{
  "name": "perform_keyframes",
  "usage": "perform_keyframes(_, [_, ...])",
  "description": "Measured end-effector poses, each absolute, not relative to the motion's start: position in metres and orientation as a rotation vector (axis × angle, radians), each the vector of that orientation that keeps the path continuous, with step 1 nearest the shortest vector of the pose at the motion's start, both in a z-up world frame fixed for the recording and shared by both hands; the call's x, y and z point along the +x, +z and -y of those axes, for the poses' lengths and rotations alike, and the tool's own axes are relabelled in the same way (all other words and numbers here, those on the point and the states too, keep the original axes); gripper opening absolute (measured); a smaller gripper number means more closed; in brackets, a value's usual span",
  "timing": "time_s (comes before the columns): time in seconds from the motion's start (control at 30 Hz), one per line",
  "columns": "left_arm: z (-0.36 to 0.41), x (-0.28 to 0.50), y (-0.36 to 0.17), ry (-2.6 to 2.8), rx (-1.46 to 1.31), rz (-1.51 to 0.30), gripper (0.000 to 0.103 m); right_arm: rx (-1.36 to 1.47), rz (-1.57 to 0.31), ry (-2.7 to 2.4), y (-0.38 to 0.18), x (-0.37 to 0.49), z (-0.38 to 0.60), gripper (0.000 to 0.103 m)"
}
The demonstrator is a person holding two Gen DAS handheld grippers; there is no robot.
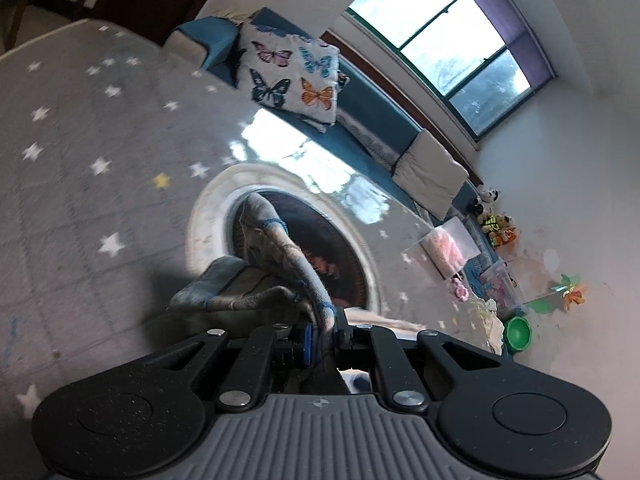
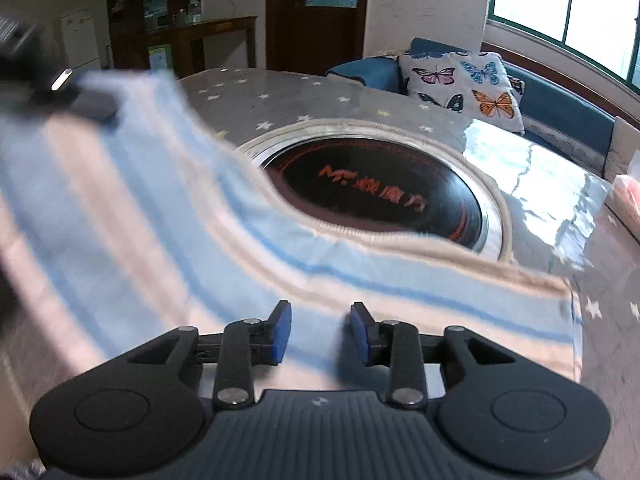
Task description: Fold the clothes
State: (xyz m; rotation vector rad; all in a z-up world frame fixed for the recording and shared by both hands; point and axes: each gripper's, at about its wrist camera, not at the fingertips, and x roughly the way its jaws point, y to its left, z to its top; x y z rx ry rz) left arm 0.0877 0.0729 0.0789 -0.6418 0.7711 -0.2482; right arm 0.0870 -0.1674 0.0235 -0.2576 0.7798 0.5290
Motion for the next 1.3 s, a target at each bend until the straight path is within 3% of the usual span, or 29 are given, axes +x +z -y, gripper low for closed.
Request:
perform_keyframes(0.37, [0.038, 0.130, 0.117, -0.319, -0.518, -0.813, 0.010, -0.257, -0.752, 0.600, 0.036, 0.011, 0.232, 0.040])
perform_keyframes(0.67, [0.144, 0.174, 0.081, -0.377, -0.458, -0.979, 0.011, -0.082, -0.701, 0.400, 0.055, 0.000, 0.333, 0.041])
perform_keyframes(0.9, [0.178, 0.178, 0.059, -0.479, -0.430, -1.066, 0.028, 0.067, -0.714, 0.294, 0.050, 0.004, 0.393, 0.041])
perform_keyframes(1.0, [0.179, 0.172, 0.065, -0.512, -0.422, -1.049, 0.043, 0.129, -0.715, 0.280, 0.048, 0.006, 0.409, 0.041])
perform_keyframes(1.3, [0.146, 0.140, 0.067, -0.501, -0.198, -0.988, 0.047, 0.272, -0.712, 0.336, 0.047, 0.031, 0.426, 0.041])
